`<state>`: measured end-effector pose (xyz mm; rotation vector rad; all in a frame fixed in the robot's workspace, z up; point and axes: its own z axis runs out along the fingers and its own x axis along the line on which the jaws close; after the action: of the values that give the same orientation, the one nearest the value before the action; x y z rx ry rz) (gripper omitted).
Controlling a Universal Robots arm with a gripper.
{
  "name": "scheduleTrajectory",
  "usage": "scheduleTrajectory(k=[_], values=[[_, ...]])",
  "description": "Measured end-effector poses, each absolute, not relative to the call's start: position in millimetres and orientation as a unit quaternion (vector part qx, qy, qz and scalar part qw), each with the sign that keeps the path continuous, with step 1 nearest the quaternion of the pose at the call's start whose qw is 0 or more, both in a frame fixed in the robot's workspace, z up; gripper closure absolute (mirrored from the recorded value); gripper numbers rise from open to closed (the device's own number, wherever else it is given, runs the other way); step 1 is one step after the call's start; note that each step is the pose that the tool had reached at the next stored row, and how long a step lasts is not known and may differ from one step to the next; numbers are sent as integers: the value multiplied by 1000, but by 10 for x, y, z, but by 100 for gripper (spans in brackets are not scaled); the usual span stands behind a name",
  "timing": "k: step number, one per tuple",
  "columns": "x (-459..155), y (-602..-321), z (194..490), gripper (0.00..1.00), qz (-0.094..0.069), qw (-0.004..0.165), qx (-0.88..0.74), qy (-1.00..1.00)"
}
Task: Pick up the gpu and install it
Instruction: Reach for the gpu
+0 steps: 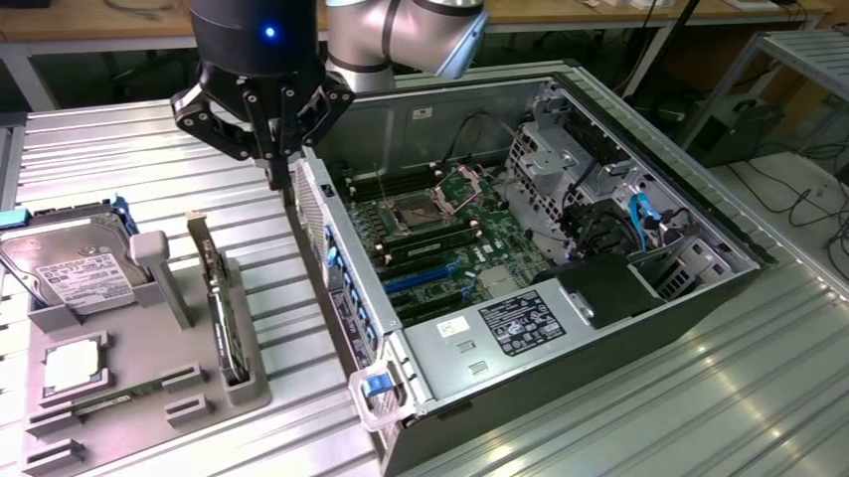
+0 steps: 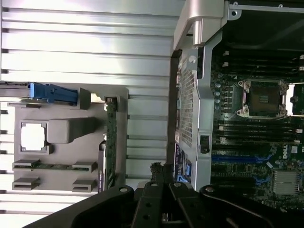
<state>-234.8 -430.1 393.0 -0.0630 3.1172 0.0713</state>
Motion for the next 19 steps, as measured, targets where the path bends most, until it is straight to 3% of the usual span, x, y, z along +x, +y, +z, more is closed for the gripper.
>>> scheduleTrajectory(k=[19], values=[[-2657,-4376,3924,89,23,11,-21,999]])
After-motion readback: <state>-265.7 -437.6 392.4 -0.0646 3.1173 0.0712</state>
